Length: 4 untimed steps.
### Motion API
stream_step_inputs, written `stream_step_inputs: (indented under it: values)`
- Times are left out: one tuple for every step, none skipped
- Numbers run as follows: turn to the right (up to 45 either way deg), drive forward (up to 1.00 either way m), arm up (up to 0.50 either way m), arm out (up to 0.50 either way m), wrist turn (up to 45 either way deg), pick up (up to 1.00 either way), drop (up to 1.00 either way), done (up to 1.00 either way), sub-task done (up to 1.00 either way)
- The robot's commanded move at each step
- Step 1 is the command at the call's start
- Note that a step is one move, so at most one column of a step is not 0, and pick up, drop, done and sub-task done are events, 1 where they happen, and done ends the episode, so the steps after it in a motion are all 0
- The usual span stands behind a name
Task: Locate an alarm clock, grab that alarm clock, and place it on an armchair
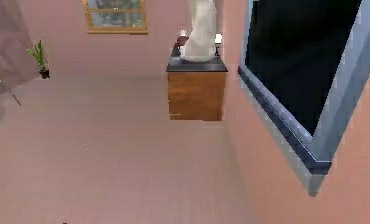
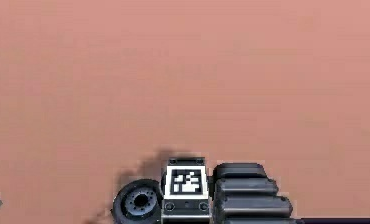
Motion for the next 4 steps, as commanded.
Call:
stream_step_inputs:
  values:
    - [-45.0,0.0,0.0,0.0,0.0,0.0,0.0,0.0,0.0]
    - [-39.0,0.0,0.0,0.0,0.0,0.0,0.0,0.0,0.0]
    - [45.0,0.0,0.0,0.0,0.0,0.0,0.0,0.0,0.0]
    - [45.0,0.0,0.0,0.0,0.0,0.0,0.0,0.0,0.0]
